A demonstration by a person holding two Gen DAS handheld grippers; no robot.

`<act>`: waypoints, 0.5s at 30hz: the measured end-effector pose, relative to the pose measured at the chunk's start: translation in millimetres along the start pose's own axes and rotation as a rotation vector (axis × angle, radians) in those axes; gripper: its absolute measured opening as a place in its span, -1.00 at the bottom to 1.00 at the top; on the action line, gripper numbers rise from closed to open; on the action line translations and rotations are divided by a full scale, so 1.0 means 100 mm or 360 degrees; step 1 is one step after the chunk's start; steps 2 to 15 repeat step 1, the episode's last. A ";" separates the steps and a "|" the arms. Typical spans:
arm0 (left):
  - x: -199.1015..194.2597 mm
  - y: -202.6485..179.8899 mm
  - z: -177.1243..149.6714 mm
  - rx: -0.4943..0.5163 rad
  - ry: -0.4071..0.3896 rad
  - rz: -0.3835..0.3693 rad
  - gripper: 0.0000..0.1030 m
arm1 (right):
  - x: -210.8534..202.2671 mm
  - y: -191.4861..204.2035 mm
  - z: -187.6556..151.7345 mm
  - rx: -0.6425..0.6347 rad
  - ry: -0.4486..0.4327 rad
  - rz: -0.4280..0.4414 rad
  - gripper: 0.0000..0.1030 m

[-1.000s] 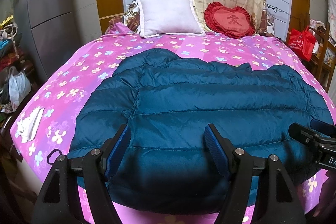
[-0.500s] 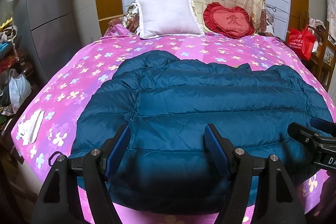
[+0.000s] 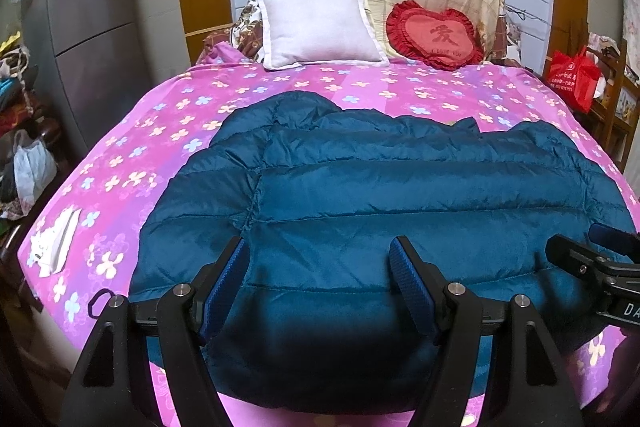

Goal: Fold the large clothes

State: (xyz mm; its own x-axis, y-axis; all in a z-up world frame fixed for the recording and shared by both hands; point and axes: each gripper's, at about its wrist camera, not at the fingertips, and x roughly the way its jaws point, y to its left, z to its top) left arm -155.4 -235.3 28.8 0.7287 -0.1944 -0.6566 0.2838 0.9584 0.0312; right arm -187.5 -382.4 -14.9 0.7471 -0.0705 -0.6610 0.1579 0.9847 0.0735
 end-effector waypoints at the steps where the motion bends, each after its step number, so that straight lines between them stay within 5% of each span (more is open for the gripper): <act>1: 0.00 0.01 0.01 0.0006 -0.0003 0.0001 0.06 | 0.01 -0.01 0.00 0.0000 0.0003 0.0002 0.90; 15: 0.00 0.01 0.01 0.0006 -0.0003 0.0001 0.06 | 0.01 -0.01 0.00 0.0000 0.0003 0.0002 0.90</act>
